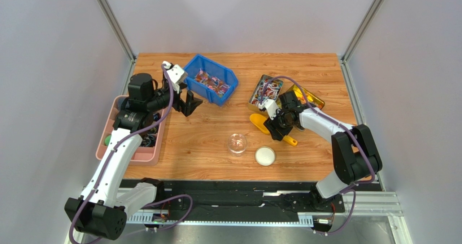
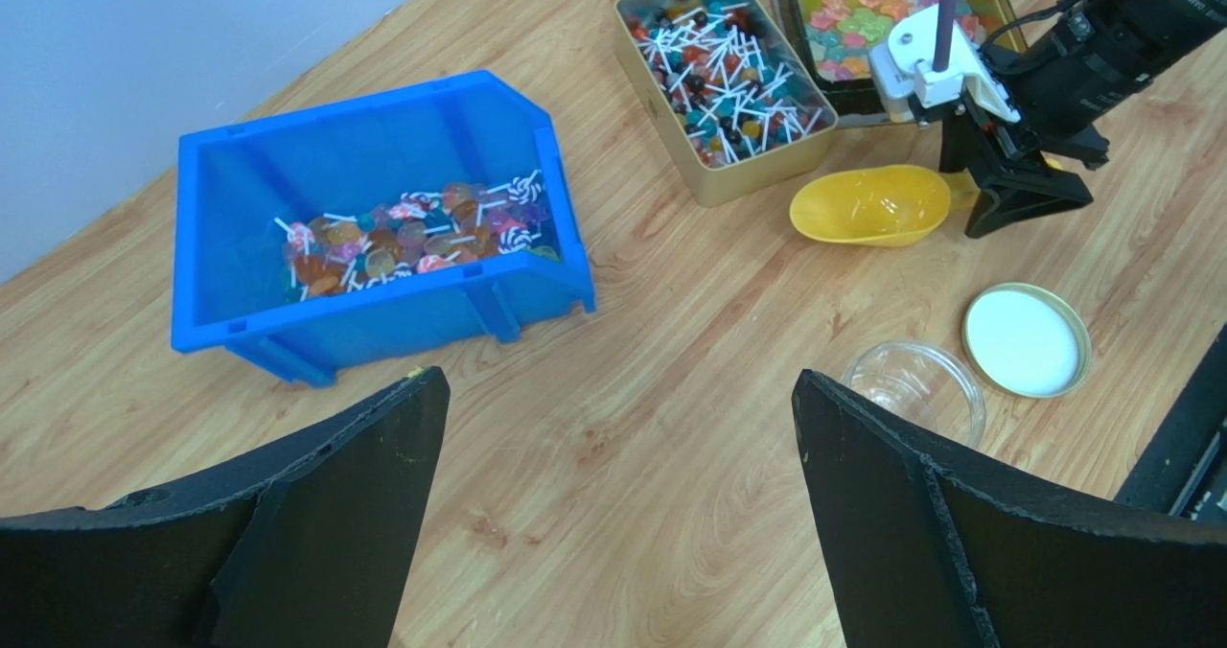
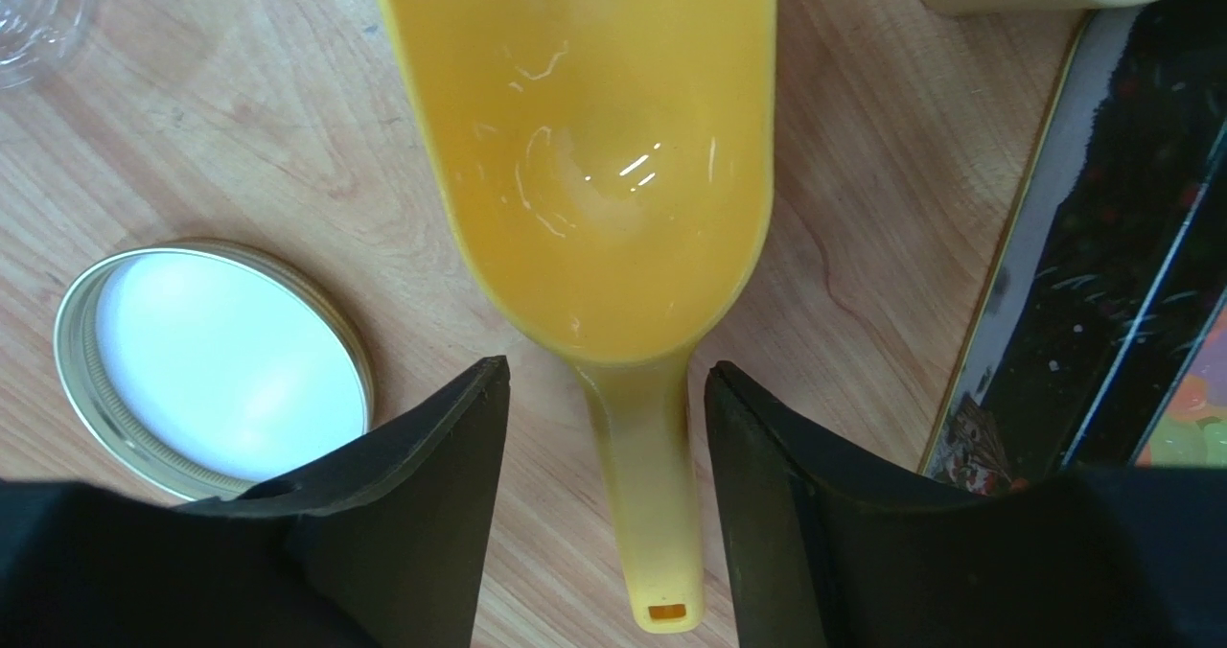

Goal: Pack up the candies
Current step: Pick up the spatula from the center of the board.

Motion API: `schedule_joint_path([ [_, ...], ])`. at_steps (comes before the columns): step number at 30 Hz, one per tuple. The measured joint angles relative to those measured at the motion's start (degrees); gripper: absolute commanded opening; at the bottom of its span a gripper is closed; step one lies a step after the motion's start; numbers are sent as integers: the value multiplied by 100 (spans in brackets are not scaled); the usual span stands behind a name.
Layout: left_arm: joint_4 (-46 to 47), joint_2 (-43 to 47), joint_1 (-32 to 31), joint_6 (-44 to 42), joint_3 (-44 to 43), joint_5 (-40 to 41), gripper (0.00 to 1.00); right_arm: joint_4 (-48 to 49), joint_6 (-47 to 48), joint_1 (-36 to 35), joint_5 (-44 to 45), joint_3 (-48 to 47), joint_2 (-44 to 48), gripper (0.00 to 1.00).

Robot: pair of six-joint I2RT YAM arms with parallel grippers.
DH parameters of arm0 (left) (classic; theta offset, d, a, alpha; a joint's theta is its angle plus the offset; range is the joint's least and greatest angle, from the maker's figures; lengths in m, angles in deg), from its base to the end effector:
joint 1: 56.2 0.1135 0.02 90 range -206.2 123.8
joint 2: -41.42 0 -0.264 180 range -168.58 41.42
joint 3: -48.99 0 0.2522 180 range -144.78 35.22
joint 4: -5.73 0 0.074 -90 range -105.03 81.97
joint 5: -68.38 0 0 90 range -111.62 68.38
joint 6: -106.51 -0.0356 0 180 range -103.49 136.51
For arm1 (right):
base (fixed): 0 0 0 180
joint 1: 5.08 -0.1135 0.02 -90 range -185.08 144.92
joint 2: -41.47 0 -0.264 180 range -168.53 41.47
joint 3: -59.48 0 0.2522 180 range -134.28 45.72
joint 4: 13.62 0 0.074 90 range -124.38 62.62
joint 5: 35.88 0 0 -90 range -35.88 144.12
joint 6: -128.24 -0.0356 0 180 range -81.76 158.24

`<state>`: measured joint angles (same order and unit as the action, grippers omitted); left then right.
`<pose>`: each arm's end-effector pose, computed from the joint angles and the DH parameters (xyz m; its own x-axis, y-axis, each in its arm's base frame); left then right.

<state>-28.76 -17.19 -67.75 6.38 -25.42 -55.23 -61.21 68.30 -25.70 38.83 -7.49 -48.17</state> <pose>0.2149 -0.0640 0.3743 -0.1894 0.1882 -0.9637 0.7251 0.6886 -0.0080 0.2659 0.1101 0.1783 -0.5505 -0.7234 -0.4167 -0.8074 0.5882 0.0456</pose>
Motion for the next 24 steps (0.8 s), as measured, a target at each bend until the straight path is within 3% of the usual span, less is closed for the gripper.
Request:
schedule_joint_path([
  [2,2,0,0,2,0,0,99,59,-22,0,76,2,-15,42],
  [3,2,0,0,2,0,0,99,81,-28,0,109,2,-15,31],
  [6,4,0,0,17,0,-15,99,166,-70,0,203,2,-15,12],
  [9,42,0,0,44,33,-39,99,229,-133,0,299,2,-15,0],
  [18,46,-17,0,94,72,-133,99,188,-166,-120,463,2,175,0],
  [24,-28,-197,0,96,-15,-579,99,-52,31,-879,861,-24,1108,0],
])
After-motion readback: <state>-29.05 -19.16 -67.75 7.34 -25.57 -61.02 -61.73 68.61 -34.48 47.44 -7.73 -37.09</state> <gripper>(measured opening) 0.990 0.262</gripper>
